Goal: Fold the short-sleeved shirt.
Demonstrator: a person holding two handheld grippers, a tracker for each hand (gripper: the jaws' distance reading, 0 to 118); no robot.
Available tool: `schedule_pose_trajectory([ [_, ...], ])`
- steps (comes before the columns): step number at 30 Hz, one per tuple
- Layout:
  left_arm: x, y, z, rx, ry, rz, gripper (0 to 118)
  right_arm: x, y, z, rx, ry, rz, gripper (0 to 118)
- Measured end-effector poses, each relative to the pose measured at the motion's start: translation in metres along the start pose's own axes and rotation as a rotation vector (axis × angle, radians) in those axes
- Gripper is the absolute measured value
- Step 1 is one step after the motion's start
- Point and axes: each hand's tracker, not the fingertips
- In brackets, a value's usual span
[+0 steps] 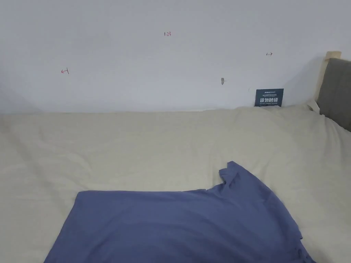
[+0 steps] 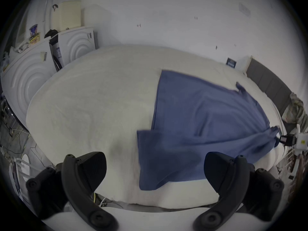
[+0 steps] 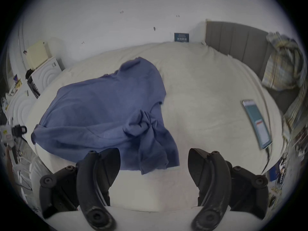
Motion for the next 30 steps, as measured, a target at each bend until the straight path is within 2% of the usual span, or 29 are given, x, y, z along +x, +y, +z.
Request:
schedule_pose_trajectory([
  [1,0.005,0.009,0.006,0.034,-0.013,-0.013,115,-0.005,0.006,0.006,0.037,-0.012,0.028,62],
  [2,0.010,0.018,0.010,0.037,-0.034,-0.018,107,-0.008,0.012,0.011,0.070,-0.018,0.054,26],
  [3,0.015,0.026,0.012,0.069,-0.060,-0.022,103,-0.013,0.019,0.015,0.088,-0.027,0.071,26],
  [5,0.026,0.043,0.008,0.094,-0.115,-0.017,91,-0.020,0.034,0.016,0.123,-0.026,0.044,8],
  [6,0.030,0.049,0.003,0.090,-0.115,-0.019,63,-0.018,0.041,0.014,0.146,0.000,0.006,1],
  [7,0.038,0.054,-0.005,0.091,-0.109,-0.024,23,-0.018,0.051,0.010,0.115,0.029,-0.030,0],
  [8,0.046,0.058,-0.012,0.114,-0.059,-0.048,0,-0.019,0.058,0.005,0.114,0.043,-0.054,0],
  [12,0.055,0.076,-0.035,0.094,-0.148,-0.032,0,-0.016,0.097,-0.021,0.122,0.059,-0.083,0],
  [15,0.062,0.087,-0.050,0.087,-0.128,-0.066,0,-0.012,0.138,-0.055,0.079,0.082,-0.111,0],
  [18,0.061,0.099,-0.064,0.076,-0.148,-0.052,0,-0.014,0.181,-0.097,-0.025,0.101,-0.051,1],
  [19,0.060,0.102,-0.070,0.074,-0.150,-0.046,0,-0.014,0.195,-0.116,-0.084,0.084,-0.040,12],
  [20,0.061,0.105,-0.075,0.066,-0.146,-0.043,0,-0.014,0.205,-0.133,-0.097,0.066,-0.053,49],
  [21,0.061,0.106,-0.080,0.064,-0.140,-0.046,0,-0.013,0.215,-0.151,-0.110,0.053,-0.064,80],
  [22,0.061,0.108,-0.085,0.060,-0.132,-0.047,0,-0.011,0.223,-0.172,-0.159,0.045,-0.061,95],
  [24,0.057,0.110,-0.097,0.035,-0.129,-0.049,0,-0.007,0.235,-0.204,-0.200,0.016,-0.079,94],
  [26,0.056,0.110,-0.107,0.009,-0.125,-0.056,0,-0.003,0.243,-0.231,-0.267,0.001,-0.162,94],
  [27,0.056,0.109,-0.111,0.004,-0.120,-0.063,0,-0.001,0.243,-0.241,-0.270,0.040,-0.163,92],
  [28,0.056,0.109,-0.115,-0.006,-0.113,-0.066,0,0.000,0.243,-0.251,-0.277,0.035,-0.158,88],
  [30,0.053,0.108,-0.122,-0.021,-0.112,-0.067,0,-0.004,0.239,-0.264,-0.309,-0.023,-0.107,46],
])
